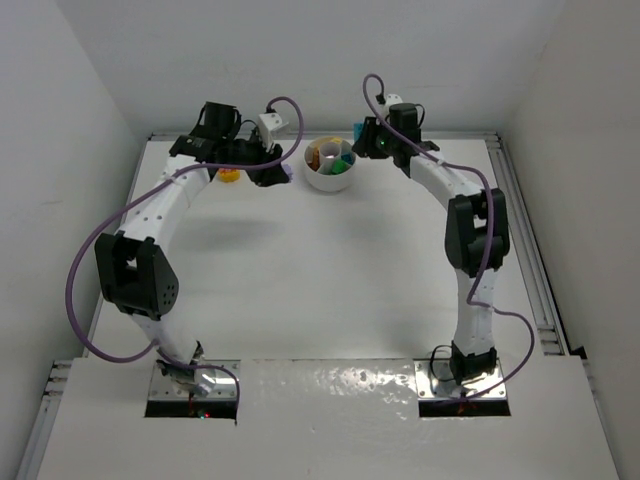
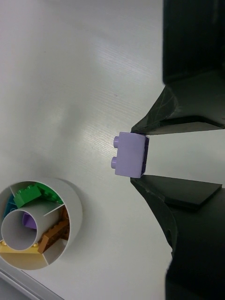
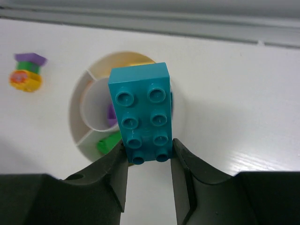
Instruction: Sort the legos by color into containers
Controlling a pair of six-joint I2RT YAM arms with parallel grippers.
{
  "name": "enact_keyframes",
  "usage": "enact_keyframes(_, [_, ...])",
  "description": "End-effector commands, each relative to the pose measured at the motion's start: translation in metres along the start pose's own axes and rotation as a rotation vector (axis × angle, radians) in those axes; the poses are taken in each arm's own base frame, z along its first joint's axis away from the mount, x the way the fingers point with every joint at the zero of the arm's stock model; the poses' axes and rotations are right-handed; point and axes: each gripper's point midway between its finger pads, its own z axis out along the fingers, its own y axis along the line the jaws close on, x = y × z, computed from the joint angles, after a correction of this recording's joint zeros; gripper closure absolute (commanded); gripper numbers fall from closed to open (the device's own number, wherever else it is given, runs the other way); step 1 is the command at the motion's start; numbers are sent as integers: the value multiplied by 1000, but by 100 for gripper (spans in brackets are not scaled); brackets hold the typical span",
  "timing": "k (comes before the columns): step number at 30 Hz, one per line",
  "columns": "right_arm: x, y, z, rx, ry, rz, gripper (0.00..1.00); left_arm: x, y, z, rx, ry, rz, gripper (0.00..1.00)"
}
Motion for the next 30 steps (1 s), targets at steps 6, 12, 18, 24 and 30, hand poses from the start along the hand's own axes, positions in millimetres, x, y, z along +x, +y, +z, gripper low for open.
enact_keyframes(6, [27, -15, 19, 67, 97, -43, 100, -4, 10, -3, -35, -19, 9, 100])
enact_keyframes(12, [24, -8, 24, 60, 82, -83, 100, -2, 13, -1, -37, -15, 0, 100])
enact_keyframes(18, [7, 5, 24, 56, 27, -127, 100, -1, 14, 0, -45, -11, 0, 100])
enact_keyframes(24, [16, 5, 44, 44, 49, -165, 100, 0, 16, -1, -53, -7, 0, 100])
enact_keyframes(30, [13, 5, 50, 42, 34, -161, 100, 0, 19, -2, -63, -5, 2, 100])
